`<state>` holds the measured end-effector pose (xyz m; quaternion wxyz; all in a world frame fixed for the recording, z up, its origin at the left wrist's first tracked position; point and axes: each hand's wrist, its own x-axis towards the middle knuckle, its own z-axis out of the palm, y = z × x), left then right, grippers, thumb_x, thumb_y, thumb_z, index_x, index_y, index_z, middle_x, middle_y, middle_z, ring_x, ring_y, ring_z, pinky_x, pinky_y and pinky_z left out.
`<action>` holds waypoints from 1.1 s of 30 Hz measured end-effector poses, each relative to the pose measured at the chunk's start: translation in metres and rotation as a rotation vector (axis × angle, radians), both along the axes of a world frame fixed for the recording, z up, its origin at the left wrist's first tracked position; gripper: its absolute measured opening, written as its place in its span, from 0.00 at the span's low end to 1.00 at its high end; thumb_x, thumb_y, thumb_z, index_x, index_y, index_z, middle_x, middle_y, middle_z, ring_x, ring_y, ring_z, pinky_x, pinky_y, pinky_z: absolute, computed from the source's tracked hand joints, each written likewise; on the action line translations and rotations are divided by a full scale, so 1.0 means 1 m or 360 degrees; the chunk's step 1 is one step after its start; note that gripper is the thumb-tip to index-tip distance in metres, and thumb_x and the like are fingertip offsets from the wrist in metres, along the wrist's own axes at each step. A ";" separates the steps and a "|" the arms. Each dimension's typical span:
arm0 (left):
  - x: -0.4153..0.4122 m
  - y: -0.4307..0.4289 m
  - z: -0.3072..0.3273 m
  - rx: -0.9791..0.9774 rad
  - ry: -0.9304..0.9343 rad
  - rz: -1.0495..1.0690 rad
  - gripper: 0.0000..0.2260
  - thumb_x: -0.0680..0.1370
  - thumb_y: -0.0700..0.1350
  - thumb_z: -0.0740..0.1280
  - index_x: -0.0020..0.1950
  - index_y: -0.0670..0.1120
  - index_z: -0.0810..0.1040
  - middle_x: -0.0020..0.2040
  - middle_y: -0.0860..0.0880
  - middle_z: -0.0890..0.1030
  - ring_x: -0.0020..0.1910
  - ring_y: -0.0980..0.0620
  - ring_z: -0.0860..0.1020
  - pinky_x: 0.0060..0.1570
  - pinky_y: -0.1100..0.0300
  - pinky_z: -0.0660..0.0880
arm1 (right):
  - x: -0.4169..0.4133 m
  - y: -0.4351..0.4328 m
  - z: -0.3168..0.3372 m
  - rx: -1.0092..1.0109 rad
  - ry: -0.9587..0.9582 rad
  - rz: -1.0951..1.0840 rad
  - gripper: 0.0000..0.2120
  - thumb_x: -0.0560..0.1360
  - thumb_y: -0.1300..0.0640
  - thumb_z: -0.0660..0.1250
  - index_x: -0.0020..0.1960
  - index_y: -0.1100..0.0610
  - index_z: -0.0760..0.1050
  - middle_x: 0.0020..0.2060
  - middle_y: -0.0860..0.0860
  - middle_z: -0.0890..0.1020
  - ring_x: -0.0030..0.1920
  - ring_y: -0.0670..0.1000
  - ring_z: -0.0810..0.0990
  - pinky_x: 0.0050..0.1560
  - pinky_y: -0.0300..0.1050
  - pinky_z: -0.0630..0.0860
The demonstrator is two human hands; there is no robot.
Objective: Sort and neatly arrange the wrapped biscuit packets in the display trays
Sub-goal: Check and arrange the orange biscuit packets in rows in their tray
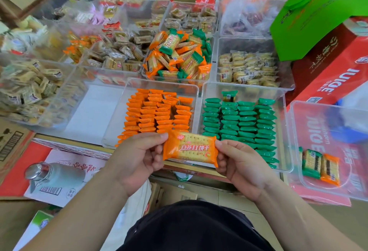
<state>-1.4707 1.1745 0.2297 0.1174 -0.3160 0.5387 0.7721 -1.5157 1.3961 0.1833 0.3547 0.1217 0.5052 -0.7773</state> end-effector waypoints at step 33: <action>-0.096 -0.031 -0.139 -0.1278 0.0338 -0.0493 0.21 0.72 0.46 0.78 0.61 0.57 0.76 0.57 0.58 0.79 0.54 0.60 0.77 0.53 0.59 0.75 | -0.106 -0.034 -0.061 0.0936 0.0735 -0.0223 0.10 0.72 0.60 0.77 0.53 0.53 0.83 0.44 0.48 0.87 0.47 0.48 0.85 0.52 0.43 0.81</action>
